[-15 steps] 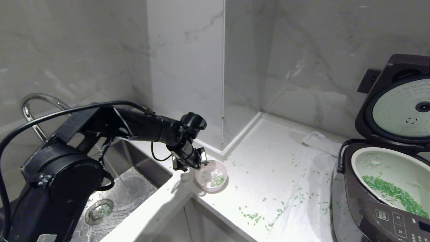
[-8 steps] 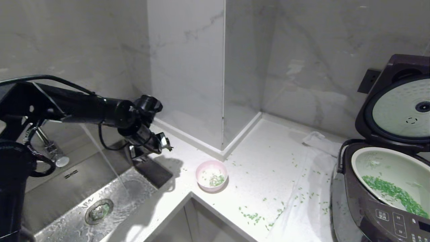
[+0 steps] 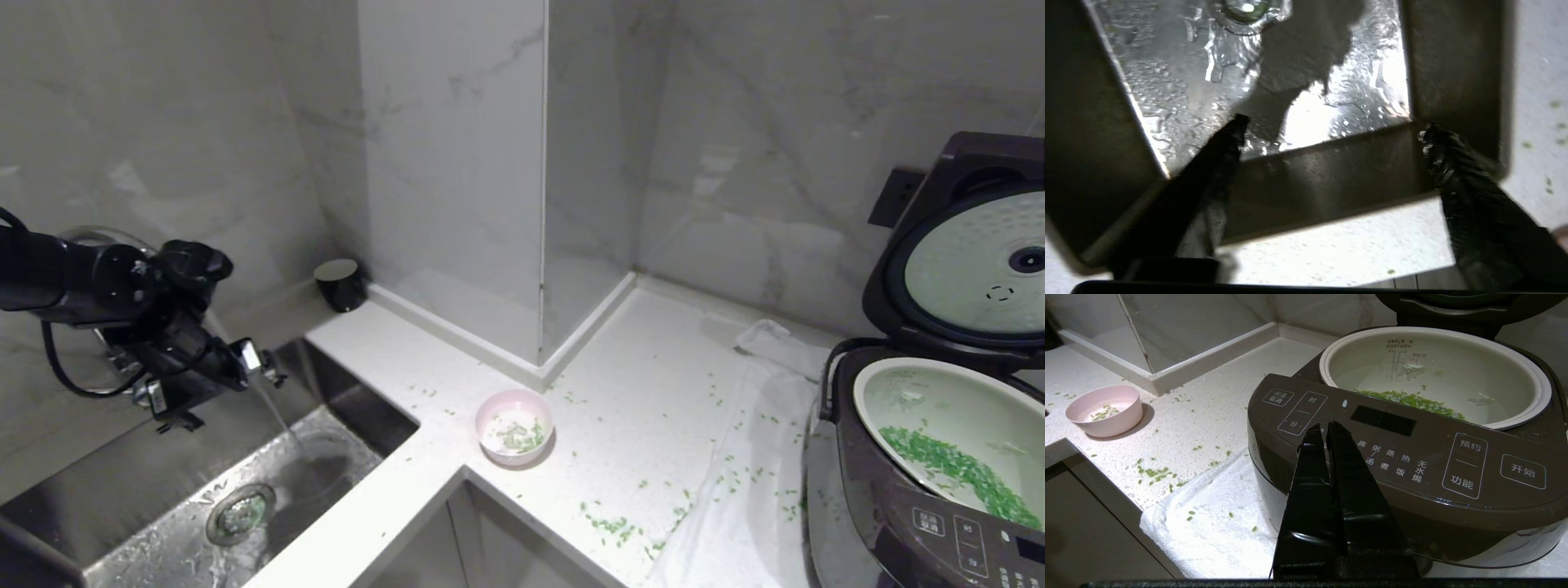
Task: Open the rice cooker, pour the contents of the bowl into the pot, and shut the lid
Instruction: Turn off the tap
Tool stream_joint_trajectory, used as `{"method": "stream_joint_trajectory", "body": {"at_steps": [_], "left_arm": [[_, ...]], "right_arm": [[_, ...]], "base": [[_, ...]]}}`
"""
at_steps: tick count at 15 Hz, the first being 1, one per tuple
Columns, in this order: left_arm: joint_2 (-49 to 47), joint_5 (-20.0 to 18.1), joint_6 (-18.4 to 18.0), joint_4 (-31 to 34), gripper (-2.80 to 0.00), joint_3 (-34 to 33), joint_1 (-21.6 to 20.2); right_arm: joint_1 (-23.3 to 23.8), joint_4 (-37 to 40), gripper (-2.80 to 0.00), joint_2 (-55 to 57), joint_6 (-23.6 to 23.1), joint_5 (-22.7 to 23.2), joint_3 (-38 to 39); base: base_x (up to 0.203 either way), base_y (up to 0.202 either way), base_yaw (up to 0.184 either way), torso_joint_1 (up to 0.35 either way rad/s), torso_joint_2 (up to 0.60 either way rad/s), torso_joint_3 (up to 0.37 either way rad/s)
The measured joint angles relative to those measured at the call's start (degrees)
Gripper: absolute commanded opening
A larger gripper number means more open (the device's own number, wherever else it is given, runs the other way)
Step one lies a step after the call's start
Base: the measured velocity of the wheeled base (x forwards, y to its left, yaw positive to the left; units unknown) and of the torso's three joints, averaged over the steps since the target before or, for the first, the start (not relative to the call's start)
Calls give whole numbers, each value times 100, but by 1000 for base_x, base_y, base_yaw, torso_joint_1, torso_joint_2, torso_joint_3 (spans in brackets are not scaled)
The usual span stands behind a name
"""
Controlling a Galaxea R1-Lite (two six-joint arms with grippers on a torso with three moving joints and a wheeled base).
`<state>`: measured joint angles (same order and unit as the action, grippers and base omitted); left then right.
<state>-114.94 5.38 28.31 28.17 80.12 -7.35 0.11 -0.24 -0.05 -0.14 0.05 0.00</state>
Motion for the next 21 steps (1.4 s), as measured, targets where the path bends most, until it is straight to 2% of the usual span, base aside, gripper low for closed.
{"method": "stream_joint_trajectory", "body": {"at_steps": [3, 5, 7, 9, 14, 18, 21], "left_arm": [[-124, 7, -343, -209, -280, 50, -648], [-339, 10, -408, -745, -280, 39, -872], [-588, 21, -582, -954, -280, 93, -1115], [-821, 35, -729, -975, -280, 384, -1355], [-1338, 46, -780, -952, -280, 1341, -1863], [-1483, 38, -1006, -881, -280, 1466, -2081], [-1559, 13, -1018, -675, -280, 1434, -2175]], "right_arm": [[0, 0, -280, 0, -2, -2, 0], [0, 0, -280, 0, -2, 1, 0], [0, 0, -280, 0, -2, 0, 0], [0, 0, -280, 0, 0, -2, 0], [5, 1, -280, 0, 0, -2, 0], [0, 0, -280, 0, 1, 0, 0], [0, 2, -280, 0, 1, 0, 0]], "base": [[0, 0, 0, 0, 0, 0], [0, 0, 0, 0, 0, 0], [0, 0, 0, 0, 0, 0], [0, 0, 0, 0, 0, 0], [0, 0, 0, 0, 0, 0], [0, 0, 0, 0, 0, 0], [0, 0, 0, 0, 0, 0]]}}
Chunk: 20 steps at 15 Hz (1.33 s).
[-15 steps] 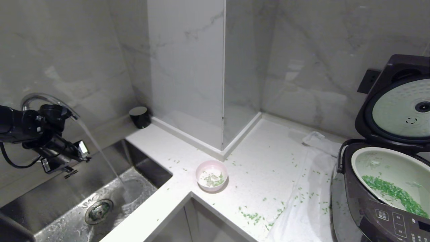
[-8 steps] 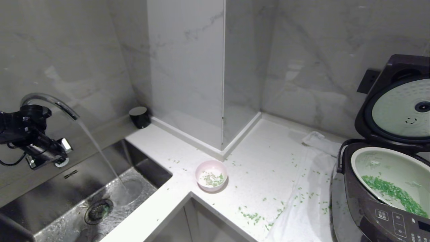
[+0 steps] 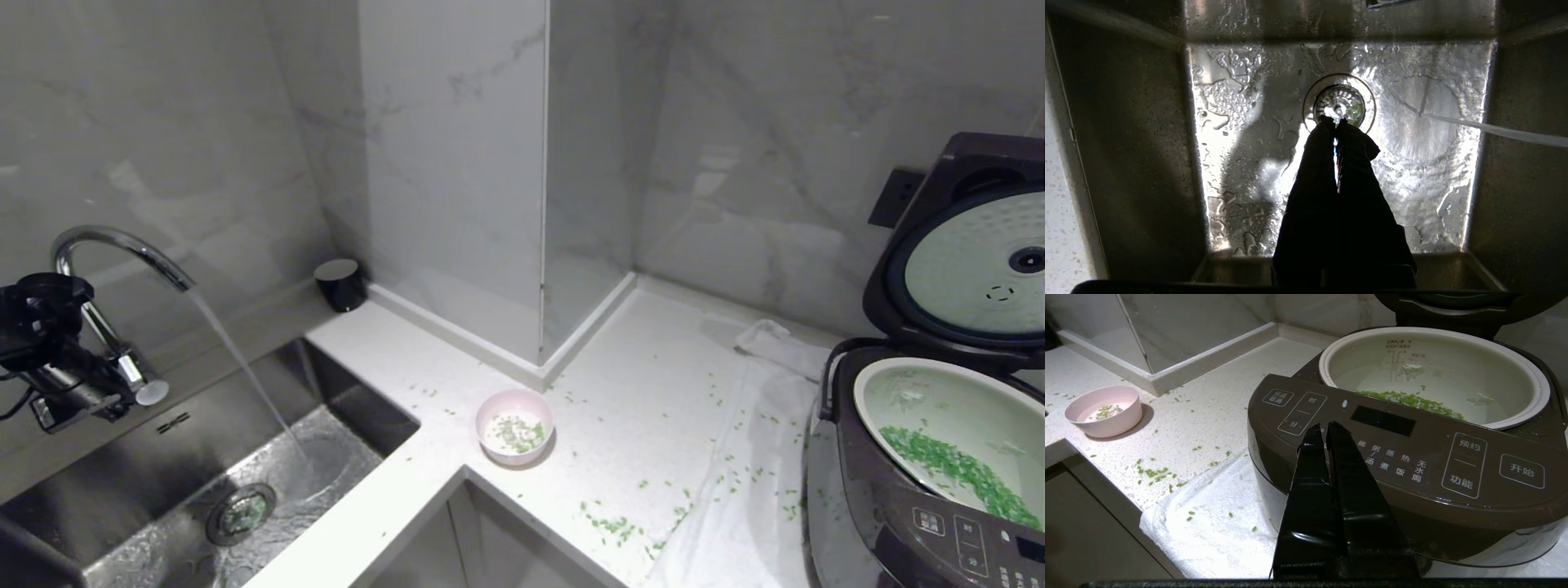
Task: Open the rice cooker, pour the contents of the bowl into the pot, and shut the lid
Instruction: Turn off the tap
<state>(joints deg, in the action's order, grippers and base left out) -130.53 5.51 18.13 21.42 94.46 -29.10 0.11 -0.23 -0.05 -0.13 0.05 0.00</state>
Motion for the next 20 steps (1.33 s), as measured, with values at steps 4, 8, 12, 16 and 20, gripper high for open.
{"method": "stream_joint_trajectory", "body": {"at_steps": [4, 8, 12, 16, 20], "left_arm": [[-260, 9, 4, -15, -280, 188, -79], [-558, 22, 12, -15, -280, 552, -133], [-756, 72, 20, -26, -280, 851, -229], [-803, 204, 11, -216, -280, 907, -313], [-807, 212, 17, -318, -280, 1015, -343]], "right_arm": [[0, 1, -280, 0, -2, 2, 0], [0, 1, -280, 0, -1, -2, 0], [0, -1, -280, 0, -2, -2, 0], [5, 0, -280, 0, -2, 2, 0], [0, -2, -280, 0, 0, -1, 0]], "base": [[0, 0, 0, 0, 0, 0], [0, 0, 0, 0, 0, 0], [0, 0, 0, 0, 0, 0], [0, 0, 0, 0, 0, 0], [0, 0, 0, 0, 0, 0]]}}
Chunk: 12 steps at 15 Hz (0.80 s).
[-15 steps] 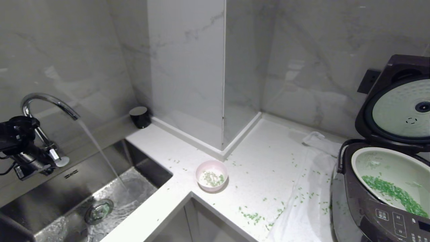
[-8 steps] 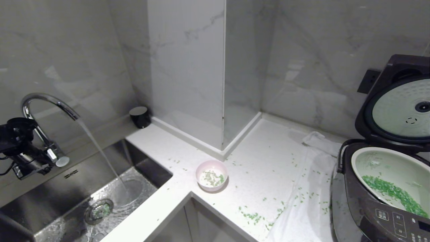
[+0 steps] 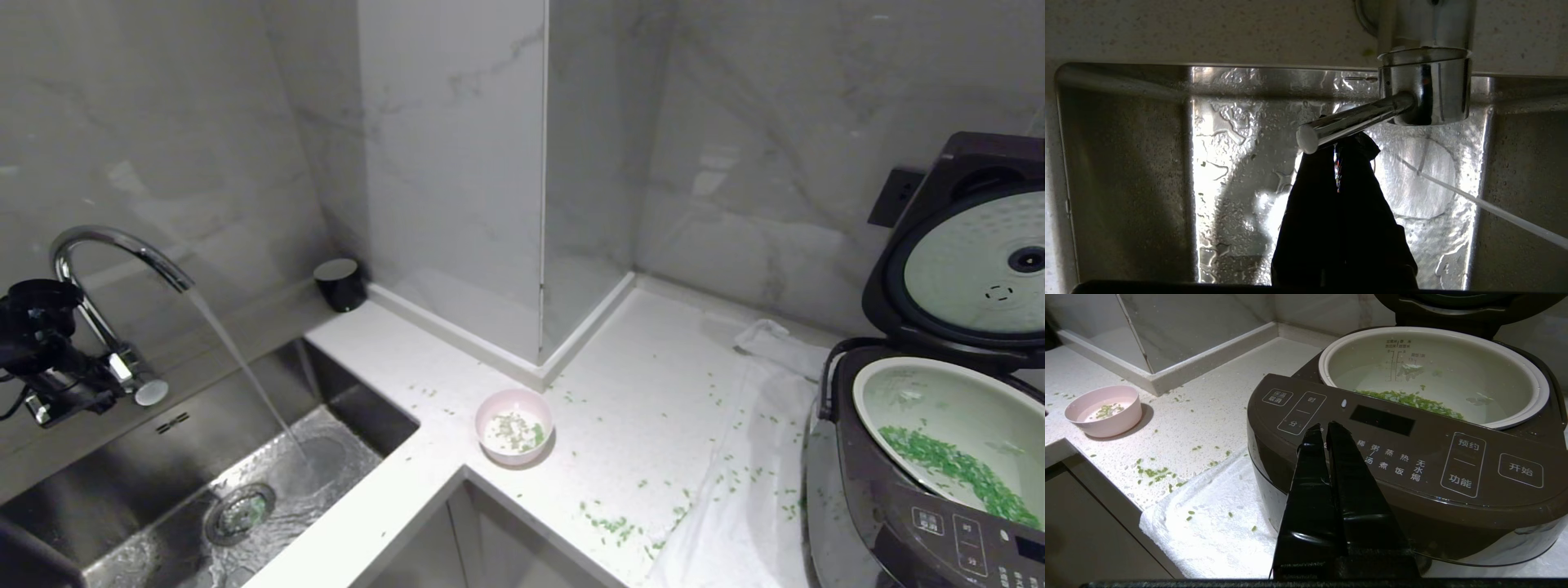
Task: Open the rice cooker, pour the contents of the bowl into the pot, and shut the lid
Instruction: Turn off the tap
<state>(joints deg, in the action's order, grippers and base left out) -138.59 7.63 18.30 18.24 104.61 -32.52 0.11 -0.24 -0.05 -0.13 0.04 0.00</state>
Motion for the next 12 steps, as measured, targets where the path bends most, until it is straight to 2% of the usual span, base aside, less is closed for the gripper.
{"method": "stream_joint_trajectory", "body": {"at_steps": [8, 12], "left_arm": [[-55, 32, 20, -18, -280, 163, -18], [-118, 33, 190, -29, -280, 300, -38]], "right_arm": [[0, 0, -280, 0, -2, 4, 0], [0, 1, -280, 0, 2, 1, 0]], "base": [[0, 0, 0, 0, 0, 0], [0, 0, 0, 0, 0, 0]]}}
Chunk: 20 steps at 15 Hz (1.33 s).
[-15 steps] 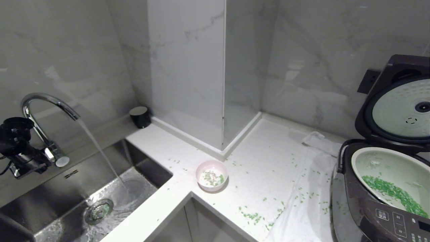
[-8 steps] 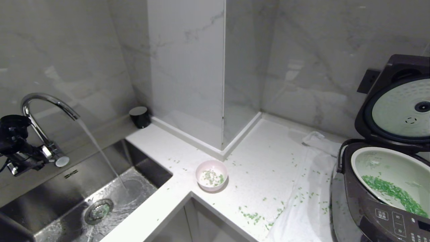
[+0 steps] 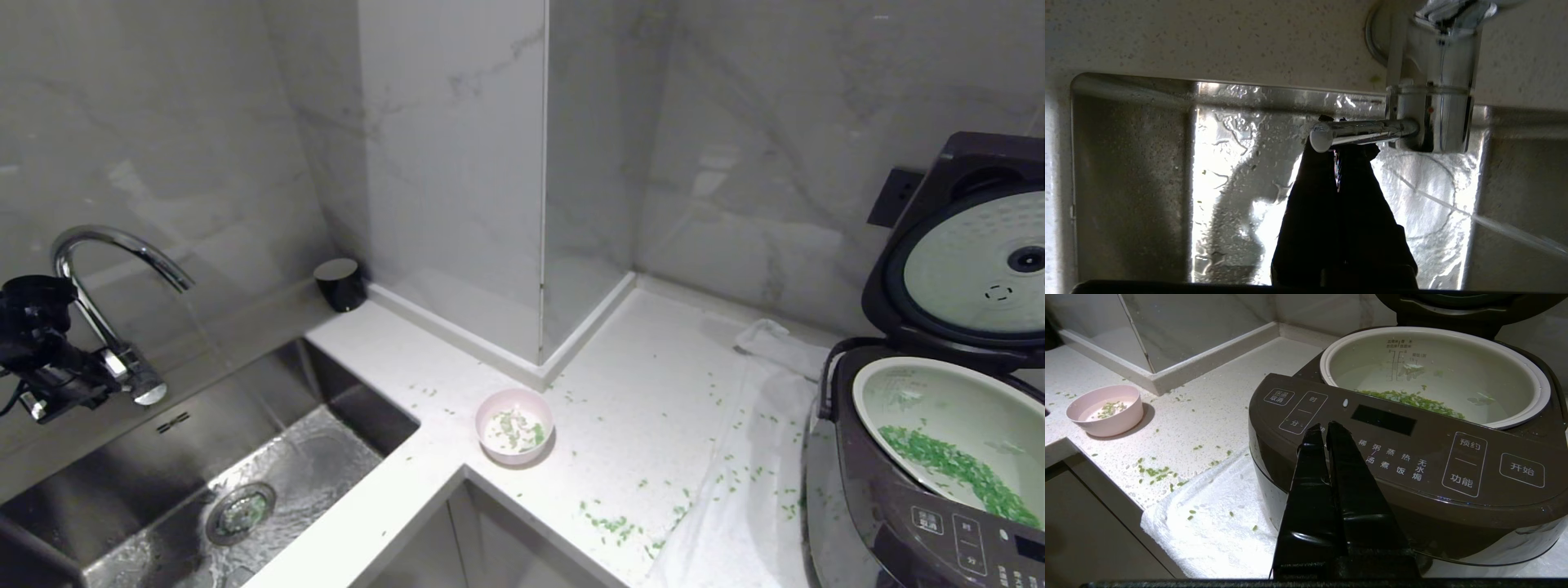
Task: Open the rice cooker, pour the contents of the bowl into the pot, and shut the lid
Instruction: Turn off the tap
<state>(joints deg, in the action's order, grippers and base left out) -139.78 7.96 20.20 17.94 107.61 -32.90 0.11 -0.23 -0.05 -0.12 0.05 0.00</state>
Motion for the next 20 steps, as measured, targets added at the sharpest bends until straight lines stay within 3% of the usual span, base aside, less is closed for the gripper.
{"method": "stream_joint_trajectory", "body": {"at_steps": [4, 12, 16, 20], "left_arm": [[-85, 252, 96, -6, -280, 115, -11], [89, 175, 127, 29, -280, 47, -67], [580, -455, 117, 46, -280, -636, -55], [1083, -831, 58, 52, -280, -1474, 35]], "right_arm": [[0, -1, -280, 0, -4, 0, 0], [0, -1, -280, 0, -4, -2, 0], [0, 0, -280, 0, -4, -2, 0], [0, -1, -280, 0, -4, 0, 0]], "base": [[0, 0, 0, 0, 0, 0], [0, 0, 0, 0, 0, 0], [0, 0, 0, 0, 0, 0], [0, 0, 0, 0, 0, 0]]}}
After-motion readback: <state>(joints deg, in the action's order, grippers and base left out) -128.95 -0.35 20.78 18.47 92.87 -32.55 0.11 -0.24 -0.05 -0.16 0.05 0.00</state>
